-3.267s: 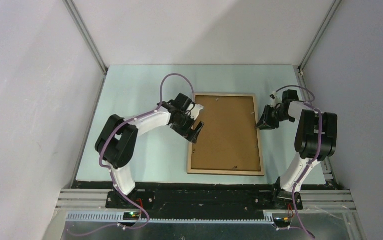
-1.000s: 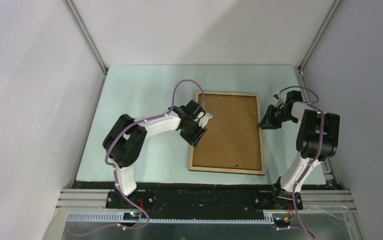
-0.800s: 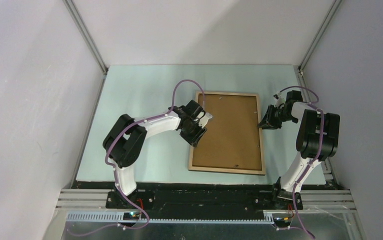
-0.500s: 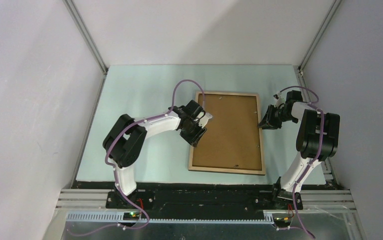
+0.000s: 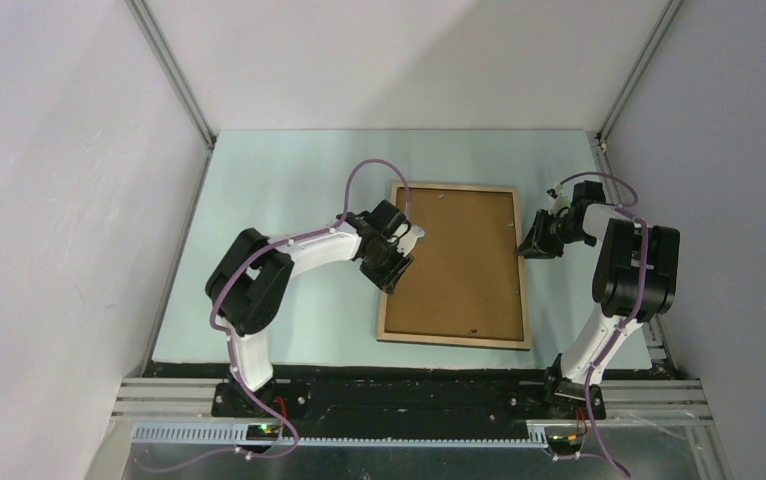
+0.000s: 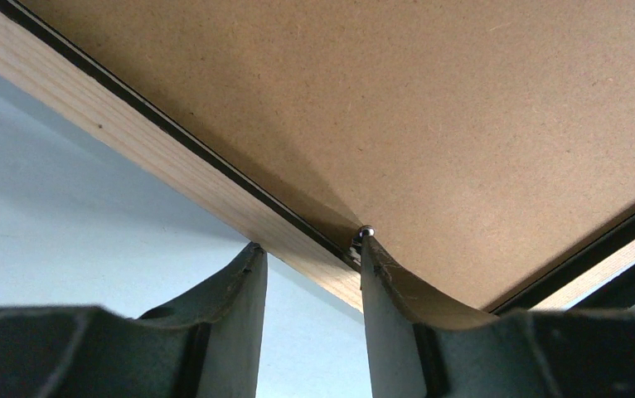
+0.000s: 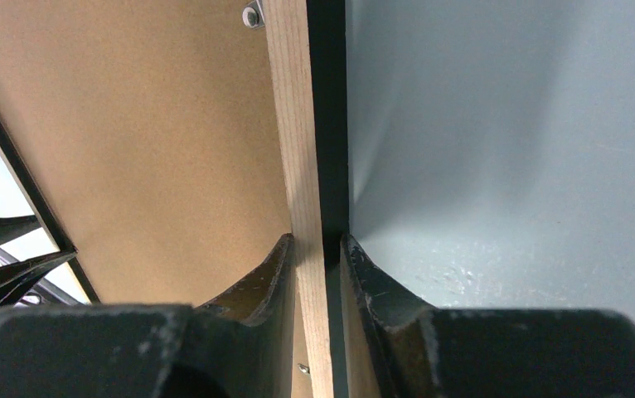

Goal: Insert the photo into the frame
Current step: Install the photo frame at the center of the board.

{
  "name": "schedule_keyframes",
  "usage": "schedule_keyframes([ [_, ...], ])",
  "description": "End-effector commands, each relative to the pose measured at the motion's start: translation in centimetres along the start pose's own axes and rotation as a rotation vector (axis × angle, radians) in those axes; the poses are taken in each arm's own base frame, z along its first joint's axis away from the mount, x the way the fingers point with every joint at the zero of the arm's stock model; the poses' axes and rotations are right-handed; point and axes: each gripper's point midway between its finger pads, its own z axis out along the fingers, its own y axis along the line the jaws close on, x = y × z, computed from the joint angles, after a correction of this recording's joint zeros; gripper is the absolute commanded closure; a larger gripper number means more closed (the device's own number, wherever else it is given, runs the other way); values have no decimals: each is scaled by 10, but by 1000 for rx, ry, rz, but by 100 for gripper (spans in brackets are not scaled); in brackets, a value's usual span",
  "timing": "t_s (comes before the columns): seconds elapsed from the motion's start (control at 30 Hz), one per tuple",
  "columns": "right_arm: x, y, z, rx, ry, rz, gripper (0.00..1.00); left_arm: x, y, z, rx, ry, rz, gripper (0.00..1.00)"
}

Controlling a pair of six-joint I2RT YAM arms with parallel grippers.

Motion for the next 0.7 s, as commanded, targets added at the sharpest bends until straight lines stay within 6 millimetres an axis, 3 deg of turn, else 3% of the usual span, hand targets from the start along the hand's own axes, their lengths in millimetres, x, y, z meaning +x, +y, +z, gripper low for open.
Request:
schedule_keyframes([
  [0.0,-7,12,0,-76,-19,-2,100,-7,1,-2,-13,-34,107,68],
  [0.37,-8,12,0,-74,-20,-9,100,-7,5,-4,-32,-36,119,68],
  [0.67,-9,12,-2,-64,-27,-19,97,-13,6,-15,-55,-66,121,39],
])
